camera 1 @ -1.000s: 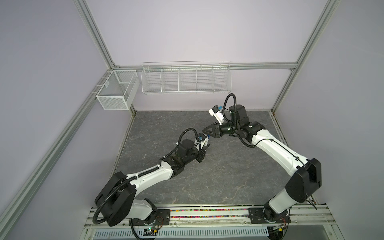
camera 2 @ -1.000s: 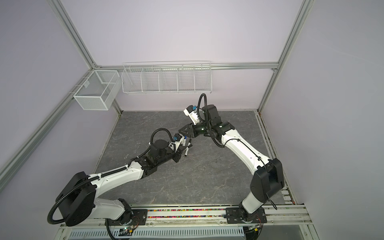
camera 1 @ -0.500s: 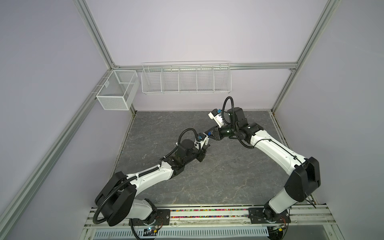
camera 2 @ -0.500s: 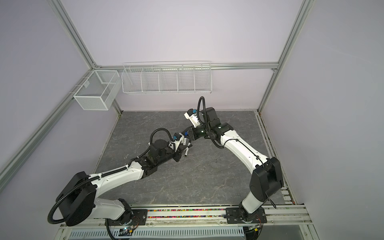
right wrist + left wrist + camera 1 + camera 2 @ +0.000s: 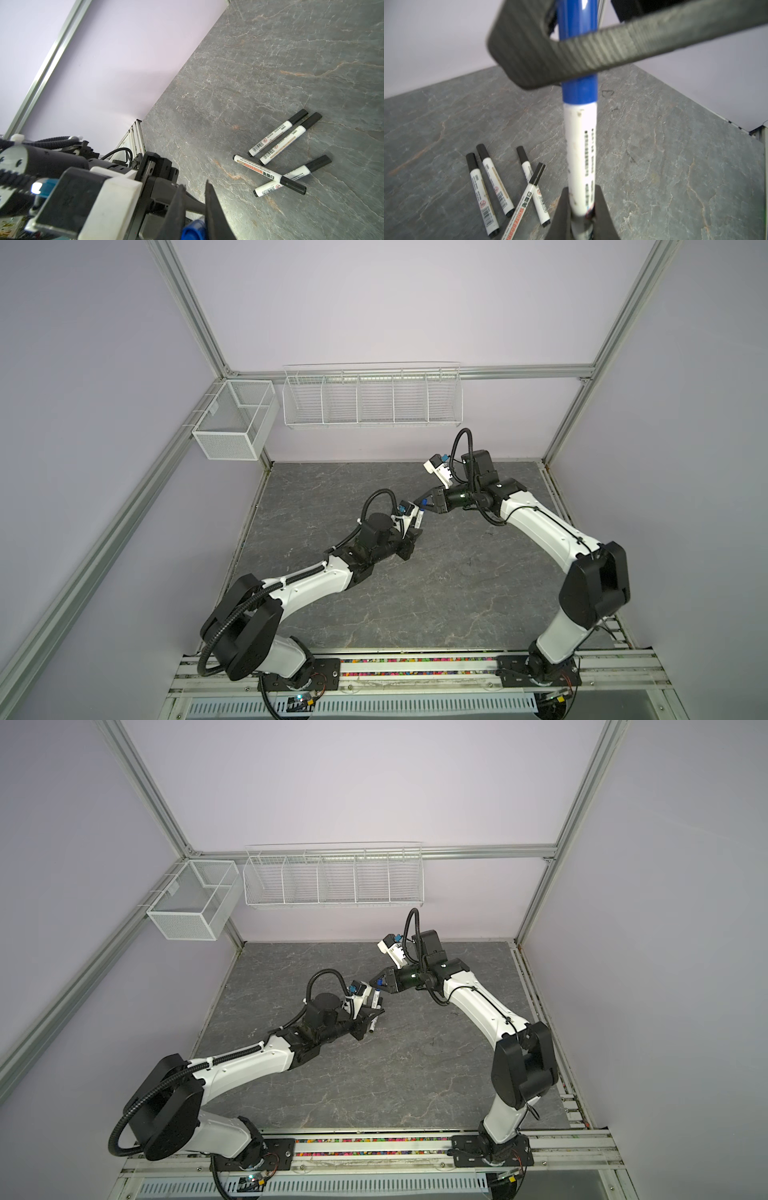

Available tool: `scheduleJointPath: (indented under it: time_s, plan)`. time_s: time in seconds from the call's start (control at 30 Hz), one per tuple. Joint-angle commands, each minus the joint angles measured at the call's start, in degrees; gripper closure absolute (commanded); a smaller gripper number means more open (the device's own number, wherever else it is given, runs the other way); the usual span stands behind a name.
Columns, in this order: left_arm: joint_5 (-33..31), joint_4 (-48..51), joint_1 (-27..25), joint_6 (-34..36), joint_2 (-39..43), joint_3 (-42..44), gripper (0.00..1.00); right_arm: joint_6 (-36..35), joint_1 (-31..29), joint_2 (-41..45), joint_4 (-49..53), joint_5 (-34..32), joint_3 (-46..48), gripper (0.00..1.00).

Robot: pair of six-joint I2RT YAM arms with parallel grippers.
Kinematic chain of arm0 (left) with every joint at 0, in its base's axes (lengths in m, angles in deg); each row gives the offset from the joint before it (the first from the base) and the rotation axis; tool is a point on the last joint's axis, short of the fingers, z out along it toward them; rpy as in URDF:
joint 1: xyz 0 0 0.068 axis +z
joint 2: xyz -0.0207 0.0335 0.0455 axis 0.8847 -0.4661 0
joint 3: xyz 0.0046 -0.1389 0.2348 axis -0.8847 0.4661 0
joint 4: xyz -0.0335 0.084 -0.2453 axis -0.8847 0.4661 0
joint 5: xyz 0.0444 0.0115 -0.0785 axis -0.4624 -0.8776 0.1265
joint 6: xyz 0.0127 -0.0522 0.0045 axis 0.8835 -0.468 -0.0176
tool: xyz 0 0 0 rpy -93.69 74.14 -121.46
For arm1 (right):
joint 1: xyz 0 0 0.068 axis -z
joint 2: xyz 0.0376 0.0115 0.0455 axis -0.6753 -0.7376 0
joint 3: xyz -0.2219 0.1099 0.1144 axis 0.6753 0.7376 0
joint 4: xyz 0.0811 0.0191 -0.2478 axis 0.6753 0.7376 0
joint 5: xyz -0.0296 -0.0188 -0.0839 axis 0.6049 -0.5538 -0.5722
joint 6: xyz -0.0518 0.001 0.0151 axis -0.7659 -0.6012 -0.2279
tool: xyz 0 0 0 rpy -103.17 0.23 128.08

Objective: Insert the pens into the pen caps

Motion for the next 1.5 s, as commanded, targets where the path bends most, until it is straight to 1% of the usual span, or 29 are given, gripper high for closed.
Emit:
scheduleJointPath:
  time_s: [0.0,0.1,0.2,0.27,0.37,0.43,0.5,0.6,0.67,0.87,1.03,1.13,1.37,1.47]
  plan:
    - [0.6,-9.6,0.3,-3.1,-1.3,-7.8,1.0,-1.6,-1.7,-3.8,10.1,3.2,0.5,0.86]
    - [0.5,-4.0,1.3,-5.8,-3.5,-11.8,1.0,0.6,-1.5,-2.4,6.4,-0.2,2.2,0.87]
    - [-1.3,-2.6,1.5,-6.9,-3.7,-12.1,1.0,3.6,-1.4,-0.7,1.3,-3.4,5.2,0.87]
    - [-1.9,-2.1,1.6,-8.1,-3.6,-12.2,1.0,4.4,-1.2,-0.1,-0.2,-5.7,6.3,0.87]
    - [-3.2,0.6,1.9,-11.0,-3.7,-13.7,1.0,4.0,-1.1,-0.3,0.0,-7.2,6.6,0.88]
    - [-2.2,0.3,3.2,-14.4,-3.9,-14.1,1.0,2.9,-1.2,-0.5,1.2,-7.6,6.5,0.88]
    - [0.4,-2.6,6.1,-20.0,-4.1,-13.9,1.0,1.1,-1.3,-0.5,3.0,-8.2,6.6,0.88]
    - [2.9,-5.9,9.6,-24.3,-4.5,-14.7,1.0,-0.7,-1.3,0.0,4.2,-8.6,7.8,0.89]
    - [3.0,-7.2,10.7,-24.5,-4.6,-15.5,1.0,-1.0,-1.3,0.2,4.7,-8.5,8.5,0.9]
    - [3.3,-5.5,12.1,-22.1,-5.5,-20.7,1.0,-2.6,-1.6,0.1,7.6,-8.7,10.7,0.91]
    - [3.1,-6.2,14.8,-23.2,-6.4,-22.9,1.0,-5.6,-1.7,-0.5,12.0,-9.9,12.3,0.93]
    - [2.7,-6.0,16.8,-24.0,-6.7,-23.0,1.0,-6.5,-1.8,-0.8,14.1,-12.3,13.2,0.93]
    - [0.1,-4.3,19.9,-23.2,-4.7,-21.5,1.0,-9.5,-3.4,-1.2,17.8,-22.3,14.5,0.93]
    - [-0.9,-4.3,20.2,-23.4,-4.3,-20.9,1.0,-10.4,-5.3,-1.3,18.4,-23.8,14.6,0.93]
